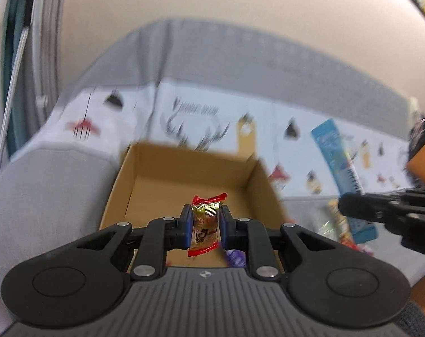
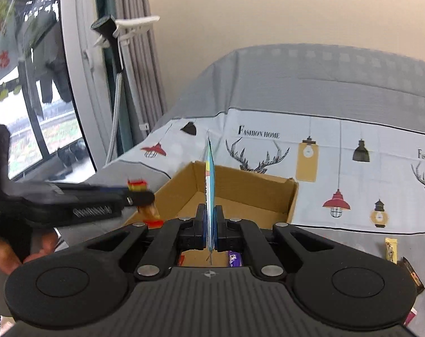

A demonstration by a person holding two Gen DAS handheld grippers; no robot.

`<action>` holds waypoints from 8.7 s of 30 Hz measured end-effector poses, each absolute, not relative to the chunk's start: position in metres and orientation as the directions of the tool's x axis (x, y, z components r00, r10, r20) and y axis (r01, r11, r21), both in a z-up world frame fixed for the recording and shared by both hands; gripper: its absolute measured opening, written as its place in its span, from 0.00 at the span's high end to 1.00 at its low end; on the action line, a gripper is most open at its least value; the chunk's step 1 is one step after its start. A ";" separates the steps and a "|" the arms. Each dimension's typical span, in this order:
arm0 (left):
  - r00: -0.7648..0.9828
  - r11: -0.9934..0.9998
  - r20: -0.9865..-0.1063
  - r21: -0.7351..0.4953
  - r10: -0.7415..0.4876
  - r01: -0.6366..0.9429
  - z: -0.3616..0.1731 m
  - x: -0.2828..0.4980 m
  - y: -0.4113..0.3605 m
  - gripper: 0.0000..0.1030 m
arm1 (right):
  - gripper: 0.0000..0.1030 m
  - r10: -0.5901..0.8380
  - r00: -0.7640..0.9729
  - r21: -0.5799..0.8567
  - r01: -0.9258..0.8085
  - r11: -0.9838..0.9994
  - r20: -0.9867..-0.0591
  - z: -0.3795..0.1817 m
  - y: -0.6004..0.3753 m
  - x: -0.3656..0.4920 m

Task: Organize snacks
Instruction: 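Carry both snacks over the box and release them inside, then grasp the pink-purple bar with the right tool while the left tool grasps a red packet, then carry both snacks to the box and open both tools to drop them, then grasp the yellow bar with the right tool while the left tool grasps the red stick, then carry the yellow bar and red stick over the box and open both tools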

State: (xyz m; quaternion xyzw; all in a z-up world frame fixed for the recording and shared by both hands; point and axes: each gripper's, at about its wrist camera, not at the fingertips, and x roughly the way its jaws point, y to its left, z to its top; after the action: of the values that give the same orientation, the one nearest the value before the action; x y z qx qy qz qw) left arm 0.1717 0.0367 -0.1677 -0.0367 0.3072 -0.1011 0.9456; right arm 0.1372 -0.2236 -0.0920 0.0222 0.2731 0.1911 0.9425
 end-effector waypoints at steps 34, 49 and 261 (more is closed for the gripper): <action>0.666 0.879 -0.658 0.012 -0.352 0.477 -0.221 0.142 -0.169 0.20 | 0.14 0.115 0.810 0.357 0.123 0.926 -0.575 -0.233 -0.439 0.067; 0.540 0.744 -0.733 0.070 -0.413 0.664 -0.314 0.182 -0.310 0.32 | 0.32 0.123 0.754 0.477 0.272 0.836 -0.645 -0.310 -0.540 0.065; 0.828 0.966 -0.521 -0.246 -0.206 0.086 -0.184 0.176 0.027 0.89 | 0.75 0.341 0.819 0.179 -0.291 0.940 -0.461 -0.117 -0.229 0.134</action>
State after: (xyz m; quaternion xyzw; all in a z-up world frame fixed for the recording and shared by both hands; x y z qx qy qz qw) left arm 0.1761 0.0271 -0.1837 -0.1064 0.2827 -0.0769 0.9502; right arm 0.1338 -0.2285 -0.1166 0.0502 0.2509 0.1658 0.9524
